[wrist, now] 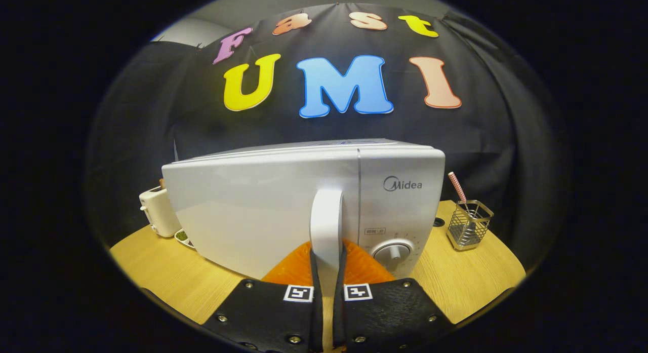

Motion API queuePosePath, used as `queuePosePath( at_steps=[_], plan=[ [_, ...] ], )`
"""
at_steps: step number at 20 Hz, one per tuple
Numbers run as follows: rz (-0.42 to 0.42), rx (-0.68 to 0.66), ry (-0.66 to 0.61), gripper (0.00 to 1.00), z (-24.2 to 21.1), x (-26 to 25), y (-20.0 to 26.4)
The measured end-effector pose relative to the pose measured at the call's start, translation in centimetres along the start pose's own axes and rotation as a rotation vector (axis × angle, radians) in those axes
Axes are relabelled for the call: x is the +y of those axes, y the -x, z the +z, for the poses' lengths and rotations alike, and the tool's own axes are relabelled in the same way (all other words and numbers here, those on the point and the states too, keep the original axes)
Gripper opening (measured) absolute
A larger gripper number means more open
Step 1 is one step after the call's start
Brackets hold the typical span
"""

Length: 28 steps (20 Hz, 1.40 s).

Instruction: Open the microwave, put the food inside, and close the microwave door.

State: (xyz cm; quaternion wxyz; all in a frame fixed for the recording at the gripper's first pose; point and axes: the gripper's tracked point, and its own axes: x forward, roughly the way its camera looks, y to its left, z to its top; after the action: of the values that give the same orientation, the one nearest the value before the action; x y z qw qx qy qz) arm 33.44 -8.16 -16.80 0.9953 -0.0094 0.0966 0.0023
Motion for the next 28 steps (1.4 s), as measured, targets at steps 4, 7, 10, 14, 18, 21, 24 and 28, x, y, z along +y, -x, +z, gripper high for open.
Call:
queuePosePath(
  at_steps=[4,7,10,14,18,21,24,28],
  plan=[
    [0.076,0.006,0.073,0.08,-1.0,2.2,3.7],
    [0.191,0.035,0.11,0.07,-1.8,4.0,6.4],
    [0.354,0.042,0.131,0.11,-2.8,6.8,9.7],
    [0.449,-0.038,0.175,0.23,-1.0,7.8,13.5],
    [0.483,-0.112,0.115,0.3,1.5,5.8,16.3],
    [0.45,-0.154,0.068,0.3,2.5,3.1,15.7],
    [0.527,-0.131,0.039,0.33,2.1,3.9,14.3],
    [0.596,-0.092,0.074,0.42,1.0,5.5,13.1]
  ],
)
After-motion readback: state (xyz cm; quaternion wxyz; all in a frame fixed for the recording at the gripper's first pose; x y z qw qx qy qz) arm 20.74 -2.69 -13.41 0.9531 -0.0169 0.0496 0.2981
